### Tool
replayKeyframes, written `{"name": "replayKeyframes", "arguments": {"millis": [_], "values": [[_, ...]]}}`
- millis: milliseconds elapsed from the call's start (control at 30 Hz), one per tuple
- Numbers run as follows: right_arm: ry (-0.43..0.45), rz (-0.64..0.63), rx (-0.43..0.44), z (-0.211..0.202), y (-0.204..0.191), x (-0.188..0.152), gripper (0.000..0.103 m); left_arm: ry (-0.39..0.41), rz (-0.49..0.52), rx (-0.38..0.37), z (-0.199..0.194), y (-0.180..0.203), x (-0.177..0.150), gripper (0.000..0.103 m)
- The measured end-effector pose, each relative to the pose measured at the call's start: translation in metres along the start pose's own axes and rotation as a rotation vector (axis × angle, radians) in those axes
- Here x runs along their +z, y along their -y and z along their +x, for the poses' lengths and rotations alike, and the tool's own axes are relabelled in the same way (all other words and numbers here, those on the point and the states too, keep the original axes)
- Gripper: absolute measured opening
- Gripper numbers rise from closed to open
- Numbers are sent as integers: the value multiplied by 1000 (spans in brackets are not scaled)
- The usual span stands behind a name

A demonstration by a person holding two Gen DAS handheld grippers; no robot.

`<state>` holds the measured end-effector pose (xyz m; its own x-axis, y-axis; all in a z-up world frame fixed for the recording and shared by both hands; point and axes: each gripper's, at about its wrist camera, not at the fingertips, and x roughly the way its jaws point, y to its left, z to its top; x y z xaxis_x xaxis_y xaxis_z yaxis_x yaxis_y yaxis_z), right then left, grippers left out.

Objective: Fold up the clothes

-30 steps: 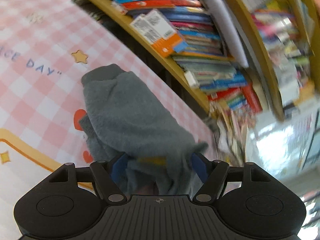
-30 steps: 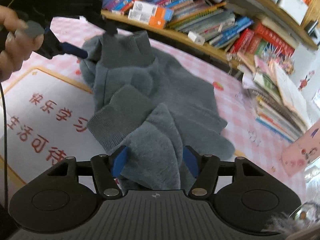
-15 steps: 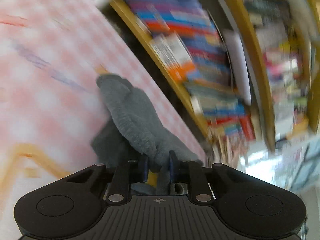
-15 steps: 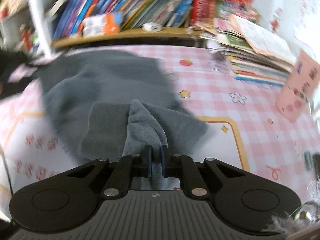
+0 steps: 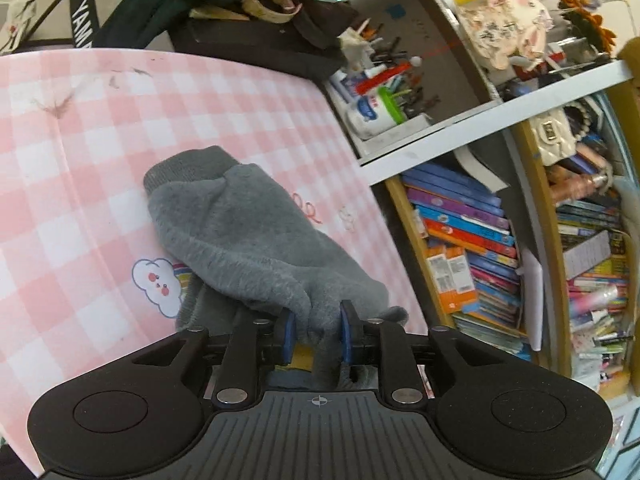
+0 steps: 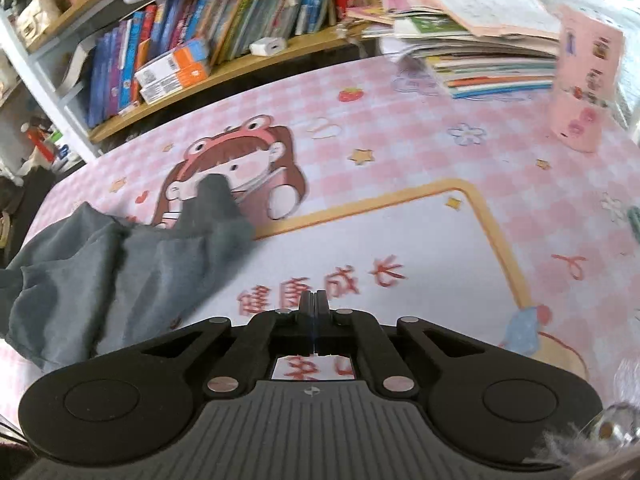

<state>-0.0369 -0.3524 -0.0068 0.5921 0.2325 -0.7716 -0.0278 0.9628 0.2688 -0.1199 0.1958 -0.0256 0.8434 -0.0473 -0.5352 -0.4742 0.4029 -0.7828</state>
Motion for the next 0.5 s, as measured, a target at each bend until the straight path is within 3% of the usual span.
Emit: {"name": "replayKeyframes", "arguments": {"millis": [200, 233, 300, 367, 500], "values": [[25, -134, 91, 18, -61, 6, 6, -30, -32, 2, 5, -7, 4, 43], [24, -156, 106, 22, -72, 6, 11, -38, -36, 4, 4, -10, 5, 50], [15, -204, 127, 31, -94, 4, 38, -55, -43, 8, 3, -15, 7, 55], [0, -260, 152, 39, -117, 0, 40, -75, -43, 3, 1, -19, 10, 56], [-31, -316, 184, 52, -150, -7, 58, -93, -36, -18, -5, -25, 16, 62]]}}
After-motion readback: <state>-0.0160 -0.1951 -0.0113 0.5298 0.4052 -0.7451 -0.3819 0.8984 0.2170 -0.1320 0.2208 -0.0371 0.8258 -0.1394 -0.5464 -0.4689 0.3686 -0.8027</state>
